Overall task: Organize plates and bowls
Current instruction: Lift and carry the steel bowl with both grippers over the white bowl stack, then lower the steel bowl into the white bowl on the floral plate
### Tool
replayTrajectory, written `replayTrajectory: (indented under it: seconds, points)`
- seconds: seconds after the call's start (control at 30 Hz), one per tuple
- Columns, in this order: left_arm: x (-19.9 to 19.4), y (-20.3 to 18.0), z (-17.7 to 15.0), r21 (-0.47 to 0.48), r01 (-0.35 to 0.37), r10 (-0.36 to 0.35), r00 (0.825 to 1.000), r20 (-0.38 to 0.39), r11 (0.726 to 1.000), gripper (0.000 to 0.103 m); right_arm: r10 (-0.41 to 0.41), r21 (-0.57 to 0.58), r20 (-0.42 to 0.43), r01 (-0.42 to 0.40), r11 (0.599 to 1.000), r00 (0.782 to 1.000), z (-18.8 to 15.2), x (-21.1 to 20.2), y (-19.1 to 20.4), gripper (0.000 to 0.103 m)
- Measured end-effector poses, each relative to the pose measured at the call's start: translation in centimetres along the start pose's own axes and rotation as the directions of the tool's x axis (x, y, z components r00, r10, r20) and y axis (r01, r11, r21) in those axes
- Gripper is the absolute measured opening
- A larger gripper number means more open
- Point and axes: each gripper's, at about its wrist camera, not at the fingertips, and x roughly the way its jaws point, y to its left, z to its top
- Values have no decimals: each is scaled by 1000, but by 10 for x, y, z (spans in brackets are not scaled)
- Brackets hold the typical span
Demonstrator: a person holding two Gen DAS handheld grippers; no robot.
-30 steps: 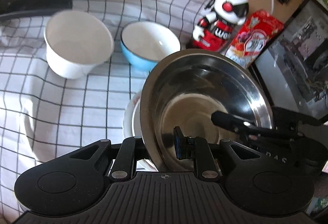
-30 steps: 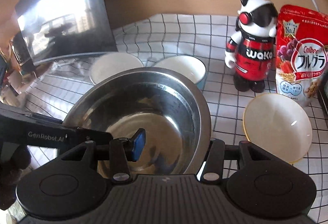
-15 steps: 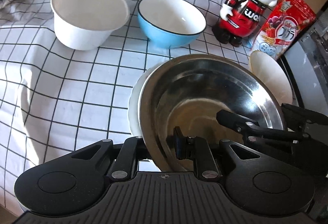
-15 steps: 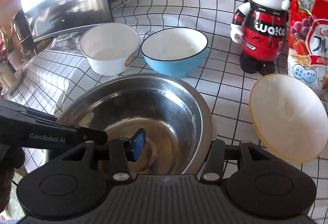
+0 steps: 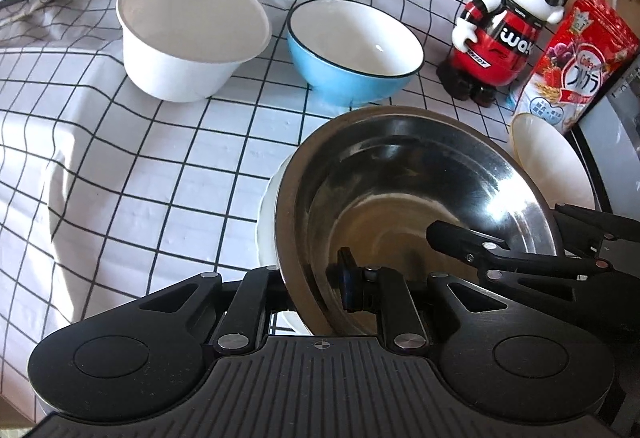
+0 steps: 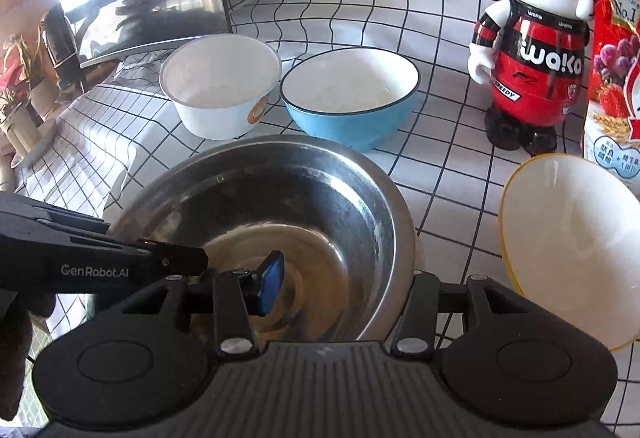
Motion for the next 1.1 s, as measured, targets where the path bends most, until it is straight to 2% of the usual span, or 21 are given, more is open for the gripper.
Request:
replayTrajectory:
  seconds: [0.53,0.7,0.87,1.1]
  points:
    - [4,3,10,54,29,-28,1000,-5,998,18,12,-4,-18,-12,1000,1000,5,7,-4,45]
    - [2,6,12,54,44,-43,999,-6,998,18,9,-1,-22,-9,1000,1000,5,6,-4,45]
    - [0,14,22,14,61,-61,998,15,998,18,9,29,-24,-9,1000,1000,10,9,-6,46]
    - [0,12,20,47,61,-61,998,4,997,18,3,30,-21,-3,1000,1000,10,7,-6,46]
